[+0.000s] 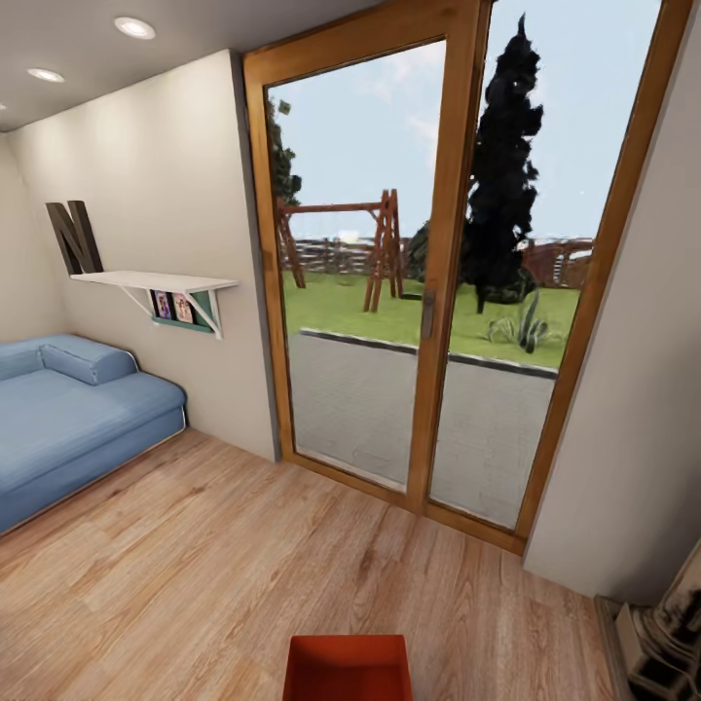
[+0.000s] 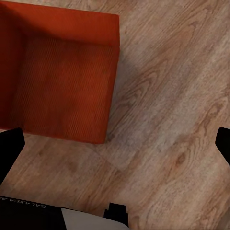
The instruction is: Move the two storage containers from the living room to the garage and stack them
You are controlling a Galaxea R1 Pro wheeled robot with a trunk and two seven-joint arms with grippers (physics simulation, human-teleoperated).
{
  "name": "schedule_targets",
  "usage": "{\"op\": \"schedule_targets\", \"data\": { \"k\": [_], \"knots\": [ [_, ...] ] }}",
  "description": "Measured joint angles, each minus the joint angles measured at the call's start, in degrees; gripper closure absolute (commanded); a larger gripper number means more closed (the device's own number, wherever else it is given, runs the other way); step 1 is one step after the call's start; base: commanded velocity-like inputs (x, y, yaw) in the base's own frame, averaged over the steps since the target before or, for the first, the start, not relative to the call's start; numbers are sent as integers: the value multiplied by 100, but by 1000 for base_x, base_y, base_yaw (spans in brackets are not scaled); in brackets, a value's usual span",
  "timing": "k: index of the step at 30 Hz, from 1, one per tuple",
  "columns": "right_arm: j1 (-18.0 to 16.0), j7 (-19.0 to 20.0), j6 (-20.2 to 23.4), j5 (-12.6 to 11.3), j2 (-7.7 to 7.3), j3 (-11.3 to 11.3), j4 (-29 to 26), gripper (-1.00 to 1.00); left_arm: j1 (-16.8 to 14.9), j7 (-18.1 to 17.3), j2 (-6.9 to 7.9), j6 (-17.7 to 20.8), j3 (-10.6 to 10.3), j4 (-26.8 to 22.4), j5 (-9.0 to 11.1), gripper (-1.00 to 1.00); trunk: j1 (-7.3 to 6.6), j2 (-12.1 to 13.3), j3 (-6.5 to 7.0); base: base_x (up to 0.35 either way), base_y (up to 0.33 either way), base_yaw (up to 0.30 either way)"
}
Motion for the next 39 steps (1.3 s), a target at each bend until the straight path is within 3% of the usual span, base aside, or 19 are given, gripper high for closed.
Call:
{"op": "schedule_targets", "data": {
  "k": [9,19,39],
  "knots": [
    [0,0,0,-6,0,0,0,-100,0,1,3,0,0,-1,0,-100,0,-1,0,9,0,3],
    [0,0,1,-2,0,0,0,-100,0,2,3,0,0,2,0,-100,0,-1,0,183,0,0],
    [0,0,0,1,0,0,0,-100,0,6,3,0,-1,0,1,-100,0,0,0,8,0,0]
  ]
}}
